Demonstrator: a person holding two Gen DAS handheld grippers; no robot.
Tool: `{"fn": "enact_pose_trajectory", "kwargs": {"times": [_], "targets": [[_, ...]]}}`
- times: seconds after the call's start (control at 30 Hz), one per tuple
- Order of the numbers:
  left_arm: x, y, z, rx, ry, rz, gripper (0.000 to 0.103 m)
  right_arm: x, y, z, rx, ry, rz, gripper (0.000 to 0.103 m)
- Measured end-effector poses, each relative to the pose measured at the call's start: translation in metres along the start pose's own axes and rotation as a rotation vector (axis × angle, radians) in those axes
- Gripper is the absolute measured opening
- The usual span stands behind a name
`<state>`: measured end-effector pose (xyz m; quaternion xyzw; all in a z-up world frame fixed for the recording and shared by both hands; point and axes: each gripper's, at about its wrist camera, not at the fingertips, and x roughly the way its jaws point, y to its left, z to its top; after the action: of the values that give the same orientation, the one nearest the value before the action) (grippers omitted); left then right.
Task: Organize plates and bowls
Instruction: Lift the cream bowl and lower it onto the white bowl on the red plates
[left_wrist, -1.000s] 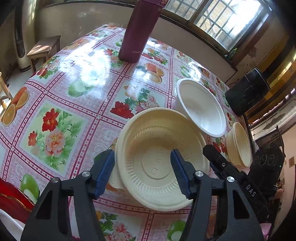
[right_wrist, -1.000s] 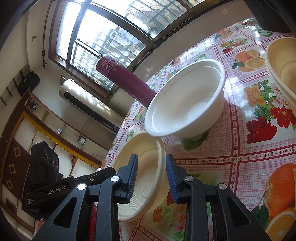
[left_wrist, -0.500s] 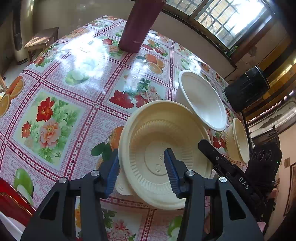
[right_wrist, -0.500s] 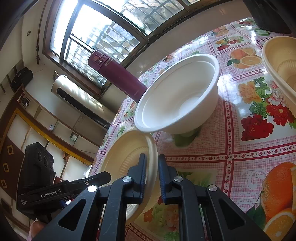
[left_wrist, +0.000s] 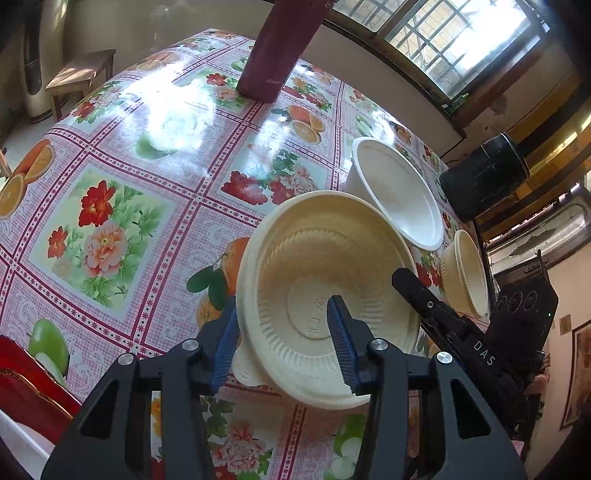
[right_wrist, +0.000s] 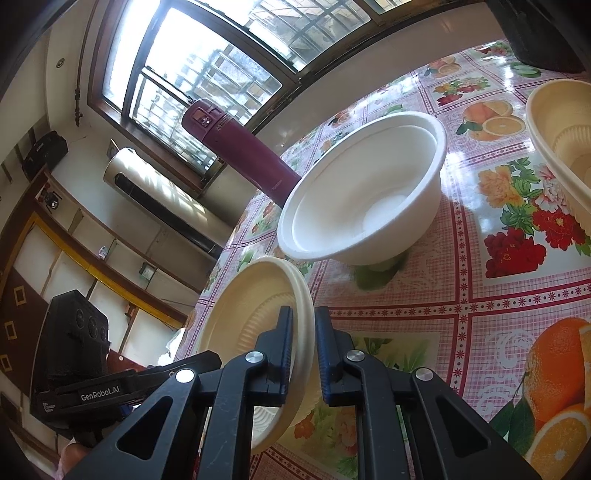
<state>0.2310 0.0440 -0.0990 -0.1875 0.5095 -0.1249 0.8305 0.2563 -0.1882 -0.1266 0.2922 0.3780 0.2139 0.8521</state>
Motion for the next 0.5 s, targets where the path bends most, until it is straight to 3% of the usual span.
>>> {"fn": "enact_pose_trajectory", "kwargs": {"times": [0.23, 0.5], "targets": [[-0.043, 0.015, -0.014, 0.005, -0.058, -0.008, 0.046, -0.006, 0.030, -0.014, -0.037, 0.020, 0.039, 0.012], [-0.116, 0.048, -0.046, 0.018, -0.164, 0.058, 0.047, -0.013, 0.100, -0.044, -0.121, 0.042, 0.164, 0.013]]}}
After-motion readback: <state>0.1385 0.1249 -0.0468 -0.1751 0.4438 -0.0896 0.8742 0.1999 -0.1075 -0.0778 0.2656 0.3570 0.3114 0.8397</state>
